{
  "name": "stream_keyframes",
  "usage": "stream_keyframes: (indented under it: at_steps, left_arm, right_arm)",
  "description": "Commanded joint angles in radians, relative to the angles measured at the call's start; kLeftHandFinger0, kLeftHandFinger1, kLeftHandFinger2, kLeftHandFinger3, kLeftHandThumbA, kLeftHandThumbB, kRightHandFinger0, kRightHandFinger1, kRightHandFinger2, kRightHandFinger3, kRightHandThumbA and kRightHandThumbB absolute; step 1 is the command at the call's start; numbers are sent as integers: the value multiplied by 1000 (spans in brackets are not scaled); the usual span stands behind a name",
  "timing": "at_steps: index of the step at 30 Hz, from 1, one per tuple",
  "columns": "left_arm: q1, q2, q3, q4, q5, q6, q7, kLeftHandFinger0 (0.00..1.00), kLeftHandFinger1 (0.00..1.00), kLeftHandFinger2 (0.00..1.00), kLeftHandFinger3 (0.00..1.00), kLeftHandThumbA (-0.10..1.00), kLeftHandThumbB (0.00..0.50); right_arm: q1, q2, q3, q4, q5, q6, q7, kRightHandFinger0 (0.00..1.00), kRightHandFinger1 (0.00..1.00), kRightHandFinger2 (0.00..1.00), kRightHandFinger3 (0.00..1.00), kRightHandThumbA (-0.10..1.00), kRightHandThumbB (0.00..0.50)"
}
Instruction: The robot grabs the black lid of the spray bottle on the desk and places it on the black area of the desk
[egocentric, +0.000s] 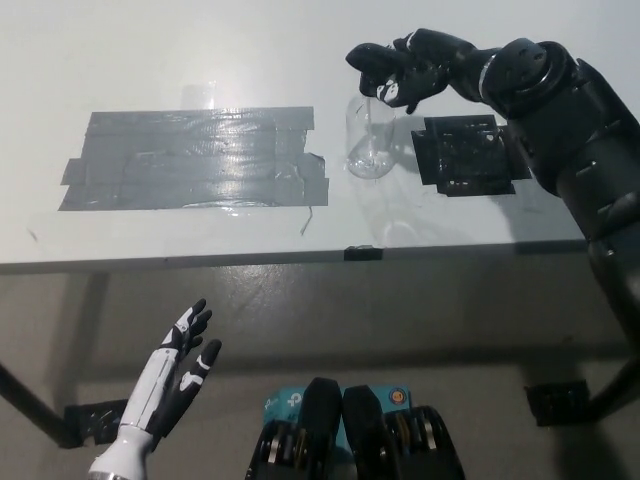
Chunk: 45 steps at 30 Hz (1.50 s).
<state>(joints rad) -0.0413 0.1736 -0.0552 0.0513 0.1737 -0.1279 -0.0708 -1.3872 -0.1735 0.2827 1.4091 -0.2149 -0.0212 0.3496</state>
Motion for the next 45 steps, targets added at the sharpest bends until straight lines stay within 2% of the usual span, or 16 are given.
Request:
stream_keyframes:
  at_steps: [1,6,10,13,15,20,22,24,28,30,33,34,35,37,39,45]
  left_arm:
    - [-16,20,5,-31,-6,-8,-9,1000,1000,1000,1000,891,12]
    - [-32,22,6,-23,-3,-10,-11,1000,1000,1000,1000,884,10]
    - [-33,21,6,-26,1,-5,-10,1000,1000,1000,1000,877,0]
    - [-35,19,4,-25,4,-4,-10,1000,1000,1000,1000,865,0]
    - [-36,19,6,-26,1,-1,-10,1000,1000,1000,1000,865,3]
    - [-38,19,6,-21,1,-8,-9,1000,1000,1000,1000,857,0]
    - [-42,22,7,-20,1,-4,-11,1000,1000,1000,1000,857,0]
    - [-40,22,8,-20,-1,-4,-11,1000,1000,1000,1000,857,0]
    - [-32,23,8,-21,1,-6,-9,1000,1000,1000,1000,853,0]
    - [-26,22,8,-24,2,-6,-8,1000,1000,1000,1000,852,0]
    - [-15,19,8,-30,-2,1,-10,1000,1000,1000,1000,846,0]
    - [-13,19,8,-28,-3,-1,-10,1000,1000,1000,1000,845,0]
    - [-12,20,8,-27,-7,-1,-12,1000,1000,1000,1000,844,0]
    - [-10,18,6,-24,-1,-5,-8,1000,1000,1000,1000,843,0]
    - [-8,20,7,-23,4,-5,-6,1000,1000,1000,1000,850,6]
    - [3,14,8,-13,10,-26,7,1000,1000,1000,1000,857,7]
  right_arm:
    - [-50,-15,-15,-13,-8,-62,-115,359,365,424,498,-100,338]
    - [-58,-22,-46,-12,15,-80,-121,322,356,419,526,-100,339]
    - [-63,-23,-76,-15,31,-76,-125,344,361,421,503,-100,353]
    - [-72,-23,-122,-18,58,-60,-122,270,324,446,515,-100,358]
    - [-82,-25,-168,-16,85,-54,-131,288,343,440,480,-100,378]
    - [-104,-41,-259,-24,130,-58,-117,257,319,426,473,-100,400]
    - [-120,-52,-306,-27,161,-47,-106,175,267,412,448,-100,409]
    - [-131,-64,-321,-29,160,-46,-98,176,251,394,455,-100,421]
    - [-148,-89,-369,-39,191,-35,-85,246,285,426,453,-100,402]
    - [-150,-104,-408,-48,225,-25,-62,266,311,477,475,-100,366]
    - [-141,-123,-443,-59,248,-25,-49,288,332,500,492,-100,353]
    - [-134,-134,-469,-64,269,-18,-49,300,359,541,530,-100,323]
    - [-129,-139,-480,-70,276,-14,-52,300,362,548,539,-100,316]
    - [-109,-157,-488,-70,274,-5,-65,286,350,551,543,-100,326]
    - [-84,-168,-499,-56,280,-15,-65,270,325,507,535,-100,354]
    - [18,-177,-513,-28,298,-24,-64,236,305,463,498,-100,373]
